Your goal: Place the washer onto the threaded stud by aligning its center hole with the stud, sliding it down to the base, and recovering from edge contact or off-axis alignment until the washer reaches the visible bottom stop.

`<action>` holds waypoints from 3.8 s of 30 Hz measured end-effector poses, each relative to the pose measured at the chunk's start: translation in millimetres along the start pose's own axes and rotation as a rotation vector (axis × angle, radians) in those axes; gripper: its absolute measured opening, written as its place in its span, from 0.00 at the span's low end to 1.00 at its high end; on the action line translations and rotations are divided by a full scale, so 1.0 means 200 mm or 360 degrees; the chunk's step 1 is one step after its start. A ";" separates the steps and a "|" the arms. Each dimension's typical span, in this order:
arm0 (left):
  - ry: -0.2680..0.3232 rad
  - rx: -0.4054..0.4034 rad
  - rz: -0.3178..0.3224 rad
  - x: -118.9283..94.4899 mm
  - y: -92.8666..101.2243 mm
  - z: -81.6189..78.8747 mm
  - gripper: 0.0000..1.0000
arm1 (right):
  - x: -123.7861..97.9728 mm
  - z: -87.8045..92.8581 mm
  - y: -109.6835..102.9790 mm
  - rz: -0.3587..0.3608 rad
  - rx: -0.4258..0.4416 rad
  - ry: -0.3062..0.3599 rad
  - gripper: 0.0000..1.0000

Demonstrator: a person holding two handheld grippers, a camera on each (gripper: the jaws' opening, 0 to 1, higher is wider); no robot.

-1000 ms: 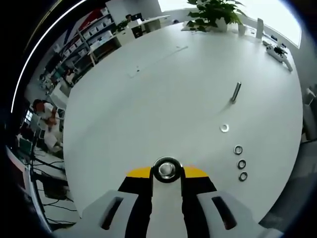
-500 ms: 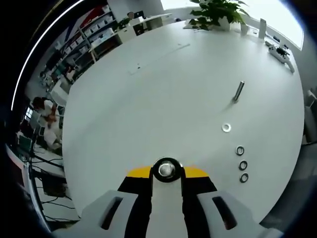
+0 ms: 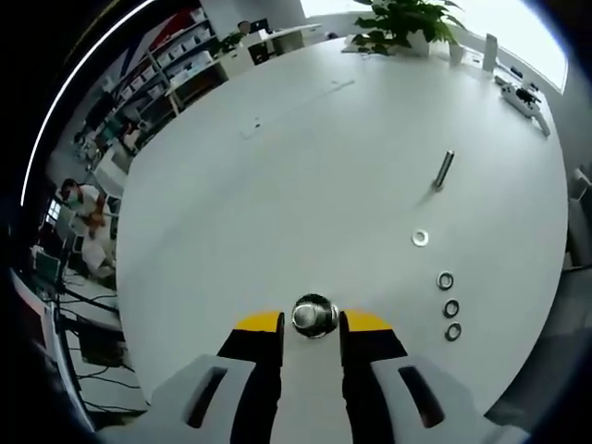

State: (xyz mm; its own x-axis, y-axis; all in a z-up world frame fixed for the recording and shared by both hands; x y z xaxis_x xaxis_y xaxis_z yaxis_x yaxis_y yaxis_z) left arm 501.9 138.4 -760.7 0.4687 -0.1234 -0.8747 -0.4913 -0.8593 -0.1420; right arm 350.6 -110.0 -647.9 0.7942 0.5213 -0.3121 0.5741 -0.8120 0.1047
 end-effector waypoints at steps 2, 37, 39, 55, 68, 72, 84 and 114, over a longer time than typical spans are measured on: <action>0.0018 -0.0021 0.0003 0.00 0.00 -0.01 0.21 | 0.00 0.00 0.00 -0.0006 -0.0004 0.0002 0.38; 0.0304 -0.0165 -0.0032 -0.26 -0.01 0.04 0.24 | 0.00 0.00 -0.01 -0.0016 -0.0019 -0.0011 0.38; 0.0347 -0.0170 -0.0026 -0.29 0.01 0.03 0.24 | 0.00 0.00 -0.02 -0.0021 -0.0024 -0.0007 0.38; 0.0517 -0.0351 -0.0067 -0.43 0.01 0.20 0.26 | -0.01 -0.03 0.00 -0.0010 0.0041 0.0050 0.37; 0.0822 -0.0314 -0.0001 -0.61 0.09 0.16 0.26 | -0.01 -0.03 0.00 0.0005 0.0017 0.0046 0.37; 0.0906 -0.0311 0.0007 -0.68 0.13 0.17 0.26 | -0.01 -0.02 0.00 0.0002 0.0007 0.0035 0.37; 0.0993 -0.0352 0.0076 -0.77 0.19 0.29 0.27 | -0.01 -0.01 0.00 0.0011 -0.0033 0.0014 0.37; 0.1266 -0.0285 0.0147 -0.94 0.32 0.35 0.25 | 0.01 0.05 0.01 0.0110 -0.0089 -0.0117 0.38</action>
State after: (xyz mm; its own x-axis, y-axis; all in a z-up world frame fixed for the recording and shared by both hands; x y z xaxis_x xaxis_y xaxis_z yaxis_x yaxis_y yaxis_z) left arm 331.8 141.9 -637.7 0.8456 -0.4549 -0.2792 -0.4605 -0.8863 0.0495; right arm 352.1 -113.3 -658.4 0.8169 0.4420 -0.3705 0.5301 -0.8285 0.1805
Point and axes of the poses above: the point that each gripper's makers call its tool centre point, and the gripper's own axes: x roughly forward along the fingers, y roughly to its right, z roughly out of its underside, the point moved 4 cm from there along -x, roughly backward along the fingers, and after that the axes turned 5 degrees about z, right-handed, at the moved point
